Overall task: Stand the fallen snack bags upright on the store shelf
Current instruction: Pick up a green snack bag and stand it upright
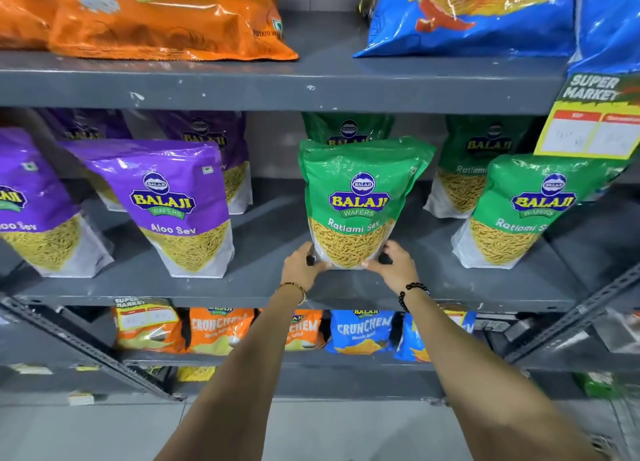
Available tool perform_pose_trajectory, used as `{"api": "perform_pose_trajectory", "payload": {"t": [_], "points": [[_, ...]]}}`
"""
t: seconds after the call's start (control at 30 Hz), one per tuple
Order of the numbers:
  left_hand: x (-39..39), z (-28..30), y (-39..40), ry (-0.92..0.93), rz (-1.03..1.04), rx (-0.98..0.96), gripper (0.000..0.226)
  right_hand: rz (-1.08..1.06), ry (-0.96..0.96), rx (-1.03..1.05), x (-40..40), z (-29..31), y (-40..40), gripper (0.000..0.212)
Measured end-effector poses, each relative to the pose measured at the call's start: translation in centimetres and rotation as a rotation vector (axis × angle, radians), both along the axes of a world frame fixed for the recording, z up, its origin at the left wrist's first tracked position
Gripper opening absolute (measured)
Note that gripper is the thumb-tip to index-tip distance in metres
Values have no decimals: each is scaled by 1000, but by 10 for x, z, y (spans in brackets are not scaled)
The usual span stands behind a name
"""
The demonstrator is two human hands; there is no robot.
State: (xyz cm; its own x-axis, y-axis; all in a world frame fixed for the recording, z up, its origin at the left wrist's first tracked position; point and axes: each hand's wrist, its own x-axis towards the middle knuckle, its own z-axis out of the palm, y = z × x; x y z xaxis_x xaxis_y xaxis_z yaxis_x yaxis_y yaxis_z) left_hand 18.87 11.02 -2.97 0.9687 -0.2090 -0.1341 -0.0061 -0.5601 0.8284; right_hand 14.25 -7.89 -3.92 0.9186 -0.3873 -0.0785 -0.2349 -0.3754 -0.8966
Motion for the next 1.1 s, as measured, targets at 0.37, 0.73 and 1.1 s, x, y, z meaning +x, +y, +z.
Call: {"api": "perform_pose_trajectory", "payload": {"t": [0.37, 0.73, 1.1], "points": [[-12, 6, 8, -15, -35, 49, 38, 10, 47, -6, -10, 1, -1, 51], [-14, 5, 8, 2, -30, 12, 44, 39, 81, 10, -16, 1, 2, 45], [-14, 4, 7, 27, -18, -6, 45, 18, 93, -19, -15, 1, 4, 43]]}}
